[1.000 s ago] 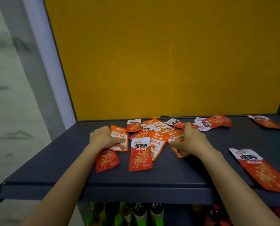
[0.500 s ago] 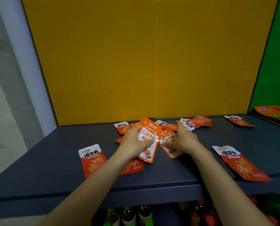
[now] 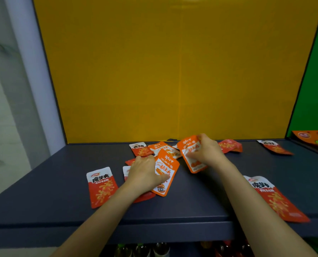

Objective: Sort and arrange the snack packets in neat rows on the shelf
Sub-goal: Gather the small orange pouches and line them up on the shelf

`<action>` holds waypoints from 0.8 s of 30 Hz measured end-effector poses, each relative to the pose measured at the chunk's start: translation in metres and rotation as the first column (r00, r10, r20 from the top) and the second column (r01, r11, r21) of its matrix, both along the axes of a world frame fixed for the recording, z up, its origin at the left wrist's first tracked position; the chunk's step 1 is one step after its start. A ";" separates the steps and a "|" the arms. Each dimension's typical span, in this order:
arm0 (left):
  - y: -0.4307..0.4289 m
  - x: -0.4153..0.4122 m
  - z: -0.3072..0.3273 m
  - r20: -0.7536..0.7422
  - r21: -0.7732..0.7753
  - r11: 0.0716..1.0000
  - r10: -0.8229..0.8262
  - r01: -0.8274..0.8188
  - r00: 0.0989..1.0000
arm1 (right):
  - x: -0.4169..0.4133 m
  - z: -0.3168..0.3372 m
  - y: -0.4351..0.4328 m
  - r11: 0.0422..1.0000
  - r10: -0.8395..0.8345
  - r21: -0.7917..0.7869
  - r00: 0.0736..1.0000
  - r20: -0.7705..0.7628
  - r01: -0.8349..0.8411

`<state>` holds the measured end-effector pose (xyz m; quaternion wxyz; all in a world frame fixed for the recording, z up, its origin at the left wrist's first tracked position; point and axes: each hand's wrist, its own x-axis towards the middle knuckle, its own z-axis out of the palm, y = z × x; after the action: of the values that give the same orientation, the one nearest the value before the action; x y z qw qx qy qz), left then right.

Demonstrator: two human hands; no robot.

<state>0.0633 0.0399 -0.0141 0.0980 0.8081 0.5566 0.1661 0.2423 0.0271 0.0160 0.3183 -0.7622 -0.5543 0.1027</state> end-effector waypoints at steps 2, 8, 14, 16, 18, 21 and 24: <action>0.002 0.001 0.001 -0.016 0.009 1.000 0.005 -0.005 1.000 | 0.001 0.006 0.011 0.998 0.017 0.058 0.999 -0.049 -0.014; 0.008 0.001 0.006 -0.067 -0.078 0.997 0.025 -0.030 0.997 | -0.016 0.002 0.051 0.986 0.164 0.028 0.975 -0.152 -0.162; 0.017 -0.003 0.007 0.155 -0.248 0.967 0.094 -0.053 0.983 | -0.023 -0.012 0.082 0.979 0.186 -0.064 0.980 -0.074 -0.191; 0.018 -0.002 0.007 0.222 -0.286 0.957 0.113 -0.046 0.968 | -0.023 -0.019 0.089 0.975 0.194 -0.104 0.980 -0.043 -0.197; 0.019 0.000 0.008 0.239 -0.293 0.955 0.122 -0.048 0.963 | -0.022 -0.022 0.094 0.967 0.202 -0.152 0.979 -0.023 -0.203; 0.021 0.001 0.010 0.205 -0.284 0.957 0.125 -0.063 0.971 | -0.022 -0.020 0.100 0.959 0.211 -0.202 0.977 0.036 -0.200; 0.025 0.001 0.009 0.231 -0.327 0.945 0.116 -0.036 0.966 | -0.023 -0.017 0.102 0.958 0.210 -0.207 0.977 0.044 -0.197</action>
<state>0.0638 0.0645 -0.0056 0.2895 0.7322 0.5906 0.1767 0.2197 0.1294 -0.0013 0.2090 -0.7323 -0.6267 0.1652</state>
